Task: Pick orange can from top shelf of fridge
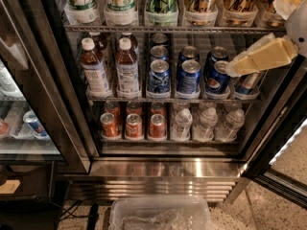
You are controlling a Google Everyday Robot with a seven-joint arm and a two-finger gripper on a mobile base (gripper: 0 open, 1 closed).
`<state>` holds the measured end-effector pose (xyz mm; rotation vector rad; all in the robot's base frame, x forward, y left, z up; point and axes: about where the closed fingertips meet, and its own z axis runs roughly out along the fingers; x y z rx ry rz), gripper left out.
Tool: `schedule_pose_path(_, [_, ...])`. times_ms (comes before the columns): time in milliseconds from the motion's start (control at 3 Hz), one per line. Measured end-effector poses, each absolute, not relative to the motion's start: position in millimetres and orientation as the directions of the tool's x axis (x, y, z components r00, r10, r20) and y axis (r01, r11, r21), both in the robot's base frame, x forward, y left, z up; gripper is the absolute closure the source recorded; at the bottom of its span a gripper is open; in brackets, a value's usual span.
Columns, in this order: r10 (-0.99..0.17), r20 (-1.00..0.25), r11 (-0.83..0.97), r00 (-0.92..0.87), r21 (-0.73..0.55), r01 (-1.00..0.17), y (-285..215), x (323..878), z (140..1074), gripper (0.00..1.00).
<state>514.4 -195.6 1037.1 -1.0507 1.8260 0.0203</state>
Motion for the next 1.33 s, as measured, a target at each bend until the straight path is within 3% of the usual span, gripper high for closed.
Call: schedule_pose_path(1333, [-0.421,-0.899,0.867,-0.120,-0.360,-0.344,-210.1,553.1,1042.1,0.00])
